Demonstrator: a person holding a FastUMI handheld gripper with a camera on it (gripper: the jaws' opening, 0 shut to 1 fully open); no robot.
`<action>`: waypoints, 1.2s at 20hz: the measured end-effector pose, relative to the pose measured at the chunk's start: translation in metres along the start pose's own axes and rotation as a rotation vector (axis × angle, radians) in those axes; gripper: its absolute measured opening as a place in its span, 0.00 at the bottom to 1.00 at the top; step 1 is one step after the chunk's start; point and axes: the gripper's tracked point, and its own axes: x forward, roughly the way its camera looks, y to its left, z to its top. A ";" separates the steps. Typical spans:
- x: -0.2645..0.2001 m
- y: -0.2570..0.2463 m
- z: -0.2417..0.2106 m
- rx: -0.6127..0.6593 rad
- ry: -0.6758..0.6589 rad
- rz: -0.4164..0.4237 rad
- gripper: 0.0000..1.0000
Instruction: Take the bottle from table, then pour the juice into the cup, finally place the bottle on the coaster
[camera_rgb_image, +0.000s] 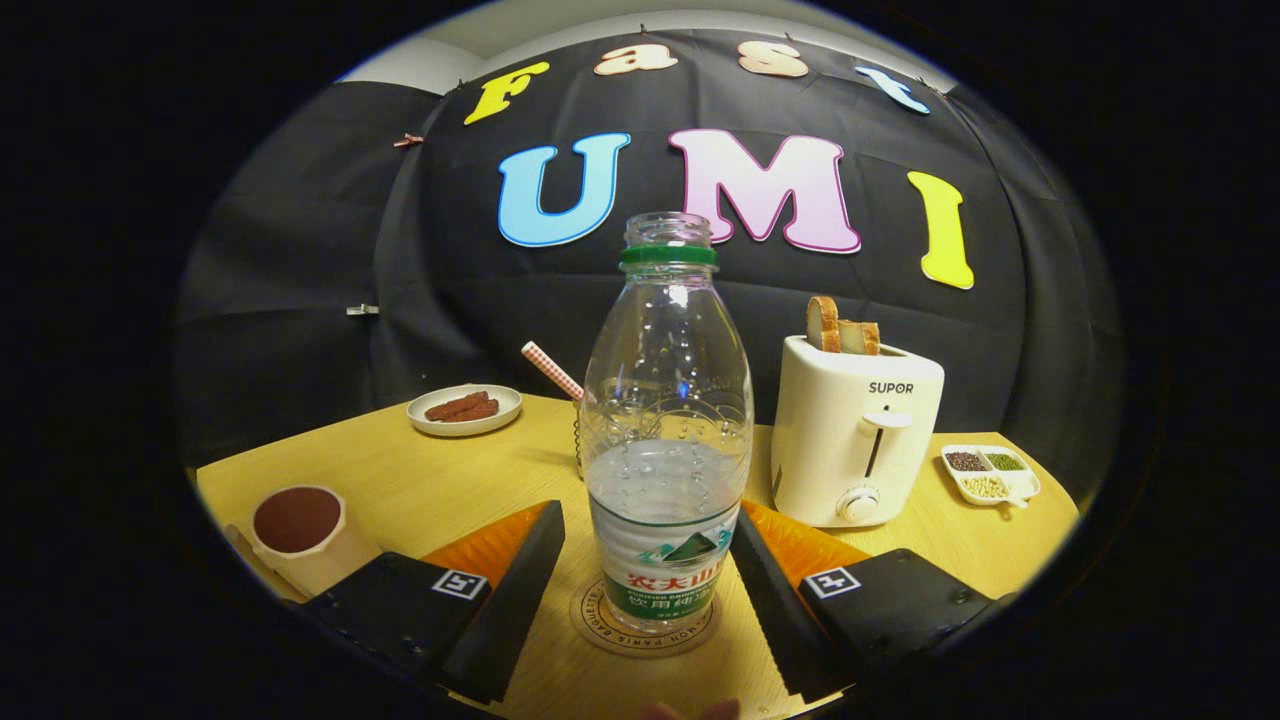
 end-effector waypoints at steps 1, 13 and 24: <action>-0.002 -0.002 0.002 -0.002 0.000 -0.005 0.99; -0.107 -0.010 0.035 0.012 0.061 -0.083 0.98; -0.211 -0.037 0.198 -0.083 -0.036 -0.208 0.98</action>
